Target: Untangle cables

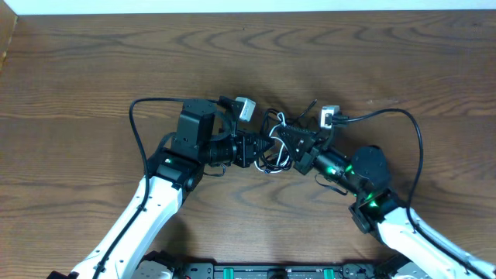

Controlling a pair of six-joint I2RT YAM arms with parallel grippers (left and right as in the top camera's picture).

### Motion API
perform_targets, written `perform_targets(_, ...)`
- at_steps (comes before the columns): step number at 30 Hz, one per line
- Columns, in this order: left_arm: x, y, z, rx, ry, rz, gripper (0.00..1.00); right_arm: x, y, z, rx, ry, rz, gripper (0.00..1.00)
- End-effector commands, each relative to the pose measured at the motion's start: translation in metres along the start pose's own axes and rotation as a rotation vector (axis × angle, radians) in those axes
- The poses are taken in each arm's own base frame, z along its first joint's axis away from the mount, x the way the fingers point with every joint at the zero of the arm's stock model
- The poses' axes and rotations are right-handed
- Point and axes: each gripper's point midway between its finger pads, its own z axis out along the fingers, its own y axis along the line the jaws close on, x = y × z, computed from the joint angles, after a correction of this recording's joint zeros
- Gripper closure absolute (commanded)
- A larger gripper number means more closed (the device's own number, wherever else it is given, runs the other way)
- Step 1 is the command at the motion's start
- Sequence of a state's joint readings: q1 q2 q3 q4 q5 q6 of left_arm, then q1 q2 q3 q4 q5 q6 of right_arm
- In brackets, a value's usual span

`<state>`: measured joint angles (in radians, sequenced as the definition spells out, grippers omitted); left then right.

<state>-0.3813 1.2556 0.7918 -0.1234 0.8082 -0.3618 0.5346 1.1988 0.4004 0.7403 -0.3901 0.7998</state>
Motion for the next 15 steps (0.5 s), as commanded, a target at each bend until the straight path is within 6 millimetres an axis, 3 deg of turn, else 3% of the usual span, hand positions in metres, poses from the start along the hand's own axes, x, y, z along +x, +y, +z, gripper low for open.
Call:
perform_targets(1, -0.009, 0.006, -0.001, -0.043, -0.030, -0.014, 0.92, -0.005, 0.006, -0.008, 0.011, -0.001, -0.105, 0.99)
perform_targets(6, -0.016, 0.039, -0.006, -0.221, -0.104, -0.175, 0.92, 0.003, -0.012, -0.024, 0.144, 0.035, -0.139, 0.99)
perform_targets(11, -0.011, 0.077, -0.019, -0.428, -0.173, -0.368, 0.92, -0.006, -0.010, -0.042, 0.206, 0.004, -0.224, 0.99)
perform_targets(15, -0.004, 0.076, -0.017, -0.416, -0.149, -0.424, 0.92, -0.016, -0.012, -0.051, 0.253, -0.043, -0.241, 0.99)
